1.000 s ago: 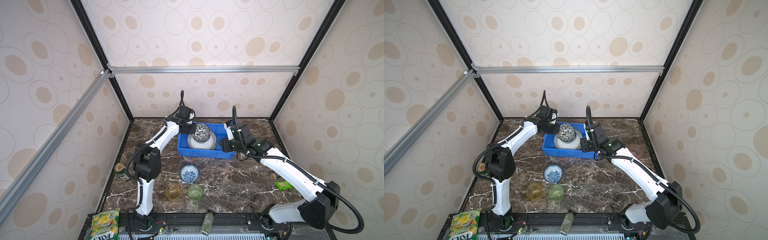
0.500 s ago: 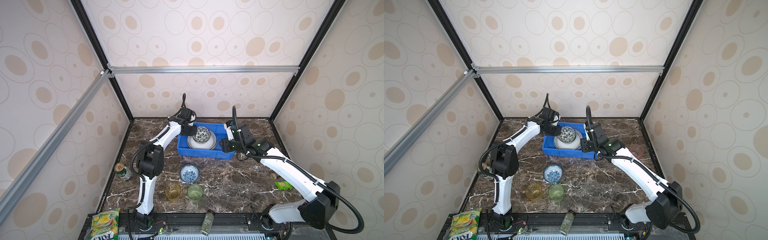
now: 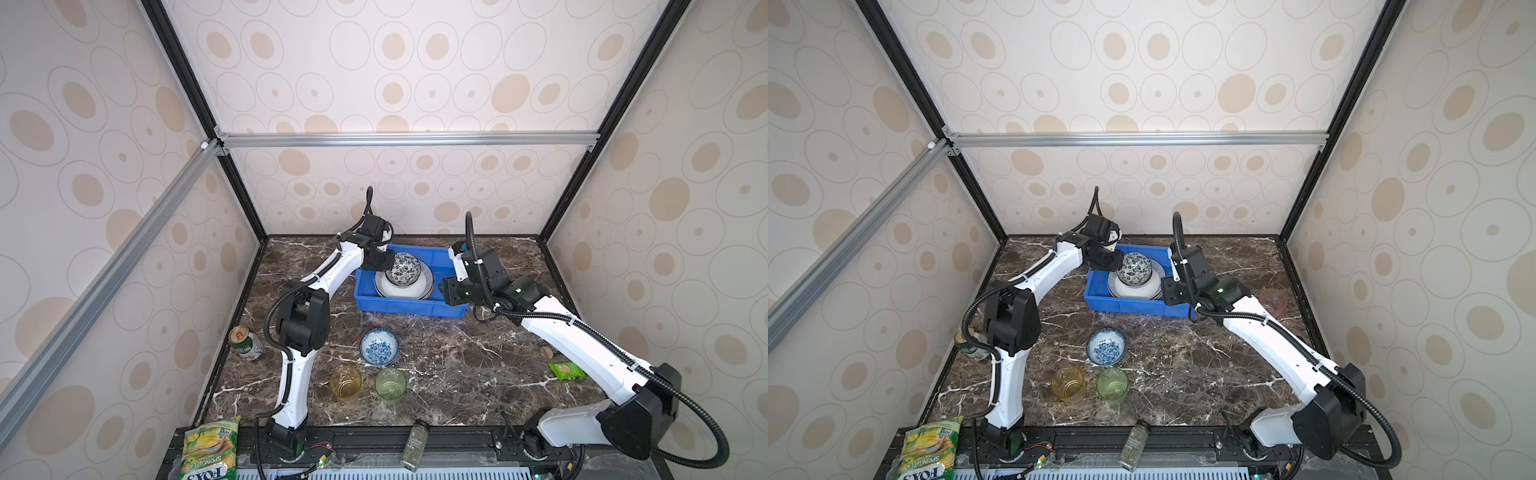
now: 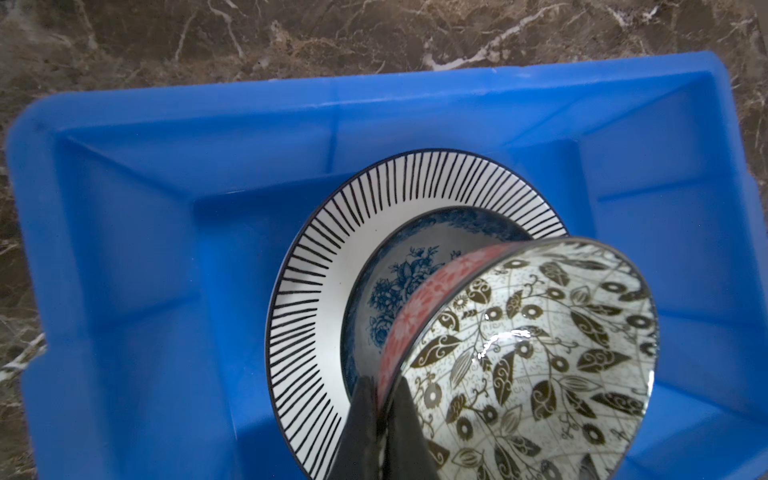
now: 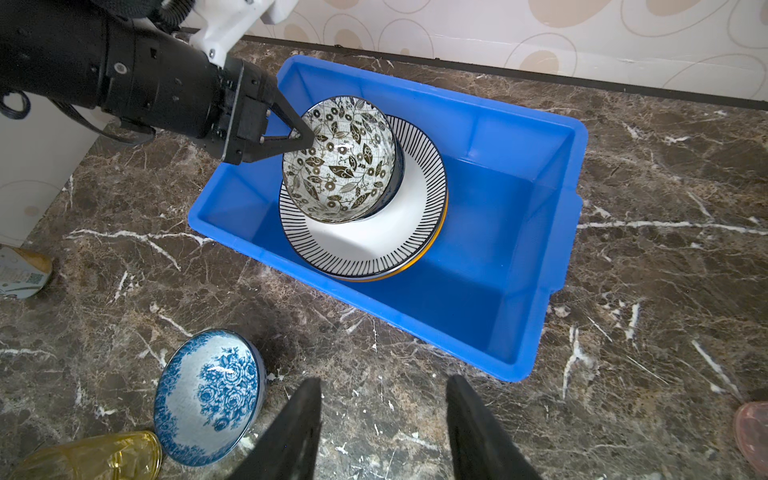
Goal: Place the mixed dishes into the plastic bin
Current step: 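Set the green-leaf bowl down on the floral bowl and open the left gripper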
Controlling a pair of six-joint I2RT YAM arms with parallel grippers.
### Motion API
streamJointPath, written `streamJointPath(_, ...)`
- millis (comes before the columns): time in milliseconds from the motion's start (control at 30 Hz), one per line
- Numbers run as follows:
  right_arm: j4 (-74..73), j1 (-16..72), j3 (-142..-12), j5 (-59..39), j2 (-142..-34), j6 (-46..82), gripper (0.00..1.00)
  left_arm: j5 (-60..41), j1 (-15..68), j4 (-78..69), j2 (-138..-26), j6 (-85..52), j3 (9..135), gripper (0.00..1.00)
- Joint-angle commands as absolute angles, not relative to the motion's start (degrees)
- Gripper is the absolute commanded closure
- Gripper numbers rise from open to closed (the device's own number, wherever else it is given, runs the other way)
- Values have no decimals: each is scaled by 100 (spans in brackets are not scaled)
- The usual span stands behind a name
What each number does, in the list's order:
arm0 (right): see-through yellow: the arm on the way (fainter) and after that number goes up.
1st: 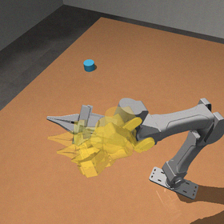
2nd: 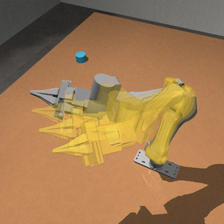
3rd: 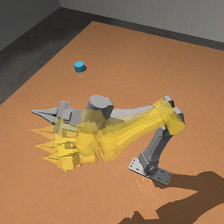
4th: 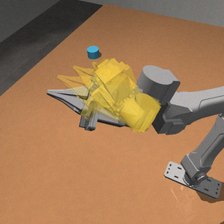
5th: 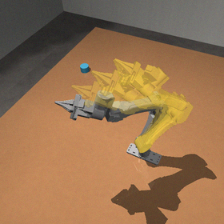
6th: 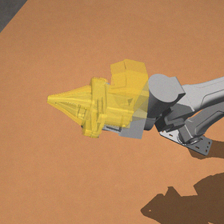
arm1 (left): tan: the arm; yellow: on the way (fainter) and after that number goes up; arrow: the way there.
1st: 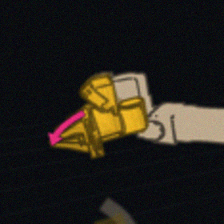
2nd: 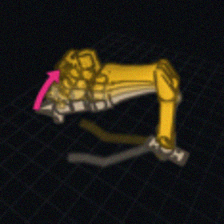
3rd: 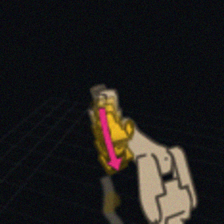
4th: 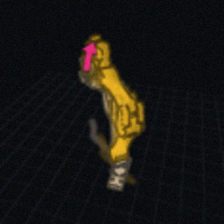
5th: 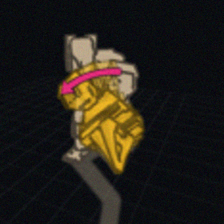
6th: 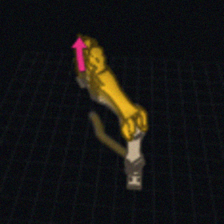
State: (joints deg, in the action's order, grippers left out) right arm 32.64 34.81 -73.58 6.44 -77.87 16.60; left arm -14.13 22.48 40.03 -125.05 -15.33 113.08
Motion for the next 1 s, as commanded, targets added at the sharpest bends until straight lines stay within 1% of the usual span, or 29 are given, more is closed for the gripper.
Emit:
streamJointPath(0,3375,3524,-7253,734,-7637,1661,48,-1426,2215,4175,-12568,-1369,11628,100)
streamJointPath(967,3384,3524,-7174,766,-7567,1635,48,-1318,2215,4526,-12954,-1333,11944,100)
